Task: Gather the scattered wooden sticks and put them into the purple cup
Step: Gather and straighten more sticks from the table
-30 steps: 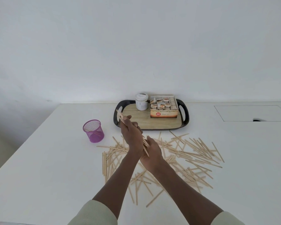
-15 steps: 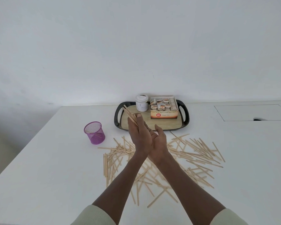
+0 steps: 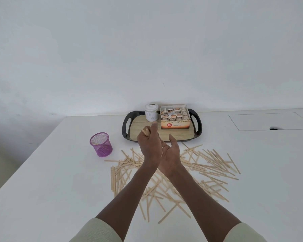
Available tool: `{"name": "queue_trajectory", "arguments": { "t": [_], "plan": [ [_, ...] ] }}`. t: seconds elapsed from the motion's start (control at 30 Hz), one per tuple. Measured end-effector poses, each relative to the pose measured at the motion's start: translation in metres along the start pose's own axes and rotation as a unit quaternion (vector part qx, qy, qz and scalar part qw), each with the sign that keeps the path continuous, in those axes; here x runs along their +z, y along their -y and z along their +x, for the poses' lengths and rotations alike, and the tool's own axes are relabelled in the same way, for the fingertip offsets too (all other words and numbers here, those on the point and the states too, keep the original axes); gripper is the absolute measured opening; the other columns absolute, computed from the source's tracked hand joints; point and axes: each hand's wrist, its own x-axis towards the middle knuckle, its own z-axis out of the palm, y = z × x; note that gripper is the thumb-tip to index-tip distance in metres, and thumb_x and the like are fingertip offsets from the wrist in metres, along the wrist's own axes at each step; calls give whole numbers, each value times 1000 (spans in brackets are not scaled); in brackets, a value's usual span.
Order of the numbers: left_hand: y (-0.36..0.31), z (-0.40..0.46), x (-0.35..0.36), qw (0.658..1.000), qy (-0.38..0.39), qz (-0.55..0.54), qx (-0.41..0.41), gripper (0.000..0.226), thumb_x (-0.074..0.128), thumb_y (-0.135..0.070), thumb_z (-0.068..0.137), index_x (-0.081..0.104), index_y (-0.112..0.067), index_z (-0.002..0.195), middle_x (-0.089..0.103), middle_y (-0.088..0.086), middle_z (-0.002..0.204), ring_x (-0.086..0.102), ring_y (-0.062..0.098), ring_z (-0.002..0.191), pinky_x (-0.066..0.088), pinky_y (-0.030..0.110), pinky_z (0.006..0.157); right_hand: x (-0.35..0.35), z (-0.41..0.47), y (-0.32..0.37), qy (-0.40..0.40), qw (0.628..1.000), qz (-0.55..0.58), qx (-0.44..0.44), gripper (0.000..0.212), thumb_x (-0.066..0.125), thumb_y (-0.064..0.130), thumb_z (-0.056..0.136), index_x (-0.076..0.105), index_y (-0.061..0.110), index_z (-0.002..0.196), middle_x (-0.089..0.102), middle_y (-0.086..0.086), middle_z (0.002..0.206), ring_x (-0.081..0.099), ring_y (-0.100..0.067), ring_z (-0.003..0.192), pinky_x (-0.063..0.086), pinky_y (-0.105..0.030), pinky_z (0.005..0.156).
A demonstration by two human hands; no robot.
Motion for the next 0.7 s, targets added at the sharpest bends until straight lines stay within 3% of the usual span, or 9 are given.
{"name": "queue_trajectory", "arguments": {
  "t": [0.1,0.3,0.4,0.5,0.6,0.7],
  "plan": [
    [3,-1,-2,999,41,30,0,37,69,-40,80,52,-21,53,51,3,50,49,18,50,48,33,55,4,-1,1,13,1000,25,5,51,50,57,92,66,9,102,68,-9,103,70,-27,95,59,-37,76],
    [19,-1,-7,995,67,53,-46,37,72,-37,76,47,-21,53,46,5,52,48,21,55,50,36,58,10,-2,1,38,999,-16,8,63,44,59,94,74,6,110,72,-10,102,73,-23,96,58,-33,82],
    [22,-1,-10,995,63,73,-37,30,63,-29,73,46,-20,51,43,-1,49,45,12,49,46,30,53,8,0,-1,33,997,-66,3,48,49,49,97,72,8,107,71,-7,95,72,-19,92,56,-33,83],
    [25,2,-18,994,48,99,-21,28,62,-22,77,53,-16,52,49,-2,49,48,10,49,44,27,47,5,4,4,-2,984,-165,-73,28,60,27,97,73,3,103,72,-11,92,70,-22,92,56,-33,82],
    [29,7,-30,992,23,126,9,33,62,-11,82,46,-12,53,41,-5,47,38,10,46,36,26,43,10,6,21,-1,943,-286,-168,22,58,17,98,73,1,96,71,-12,88,66,-22,86,55,-31,80],
    [35,14,-42,984,9,176,40,38,61,-9,80,36,-14,52,30,-8,43,27,9,43,26,24,39,25,6,38,21,840,-493,-225,20,66,22,94,75,5,99,74,-8,90,66,-15,83,55,-28,81]
  ]
}}
